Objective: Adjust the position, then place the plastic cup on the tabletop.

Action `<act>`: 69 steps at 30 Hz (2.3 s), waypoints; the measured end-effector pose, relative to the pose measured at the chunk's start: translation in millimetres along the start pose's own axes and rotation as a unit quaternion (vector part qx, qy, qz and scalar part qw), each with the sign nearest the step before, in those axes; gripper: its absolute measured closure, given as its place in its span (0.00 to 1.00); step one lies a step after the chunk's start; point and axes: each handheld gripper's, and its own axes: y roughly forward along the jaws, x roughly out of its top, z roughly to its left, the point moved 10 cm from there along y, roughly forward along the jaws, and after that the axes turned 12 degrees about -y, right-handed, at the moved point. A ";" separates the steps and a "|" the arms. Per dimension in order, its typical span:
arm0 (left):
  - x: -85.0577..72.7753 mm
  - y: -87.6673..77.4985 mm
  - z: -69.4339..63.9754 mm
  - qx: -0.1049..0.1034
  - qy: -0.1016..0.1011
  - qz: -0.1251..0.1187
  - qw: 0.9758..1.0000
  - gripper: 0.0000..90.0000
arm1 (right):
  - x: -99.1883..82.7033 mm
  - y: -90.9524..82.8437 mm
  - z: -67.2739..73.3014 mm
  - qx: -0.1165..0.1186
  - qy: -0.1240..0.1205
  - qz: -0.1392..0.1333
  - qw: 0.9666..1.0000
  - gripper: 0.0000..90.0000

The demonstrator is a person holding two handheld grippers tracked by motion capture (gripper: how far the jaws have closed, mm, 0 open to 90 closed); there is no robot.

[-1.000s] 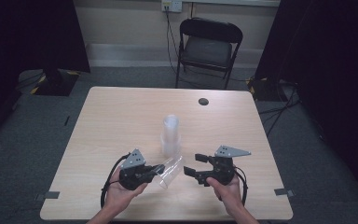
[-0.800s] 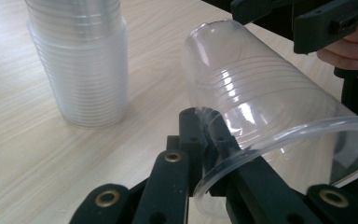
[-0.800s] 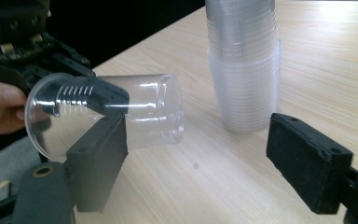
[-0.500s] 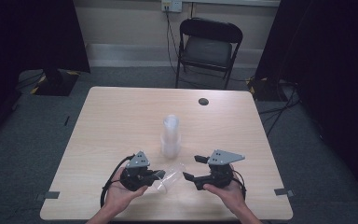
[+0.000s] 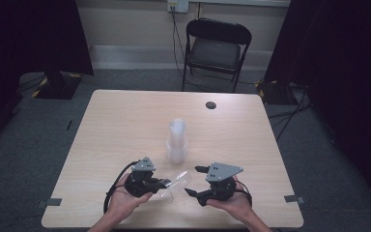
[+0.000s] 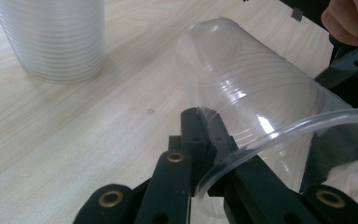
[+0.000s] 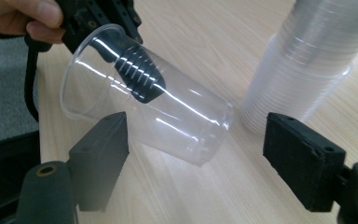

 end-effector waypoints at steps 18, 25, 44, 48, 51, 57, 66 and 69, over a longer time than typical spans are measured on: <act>-7.9 8.3 -9.7 -0.022 -0.005 0.049 0.999 1.00 | -2.9 13.0 24.4 0.024 -0.094 0.045 0.994 0.21; -8.7 10.2 -9.9 -0.024 -0.018 0.066 0.997 1.00 | -4.7 19.9 32.6 0.035 -0.124 0.059 0.990 0.20; 1.2 18.2 -18.1 -0.044 -0.044 0.104 0.993 1.00 | -5.5 36.1 37.8 0.020 -0.170 0.083 0.982 0.19; 6.1 22.7 -23.3 -0.050 -0.041 0.106 0.992 1.00 | -3.3 38.2 38.4 0.017 -0.172 0.079 0.982 0.19; 7.1 24.6 -24.1 -0.051 -0.044 0.110 0.992 1.00 | -3.0 37.8 38.1 0.017 -0.173 0.080 0.982 0.19; 7.6 30.2 -23.4 -0.044 -0.053 0.120 0.990 0.99 | -3.6 38.8 38.7 0.016 -0.174 0.079 0.981 0.20; 3.3 30.0 -22.9 -0.048 -0.064 0.129 0.988 0.99 | 3.6 40.6 47.4 0.020 -0.193 0.069 0.979 0.27; 3.6 29.5 -24.1 -0.054 -0.064 0.126 0.988 0.99 | 4.1 39.9 48.7 0.017 -0.196 0.065 0.978 0.29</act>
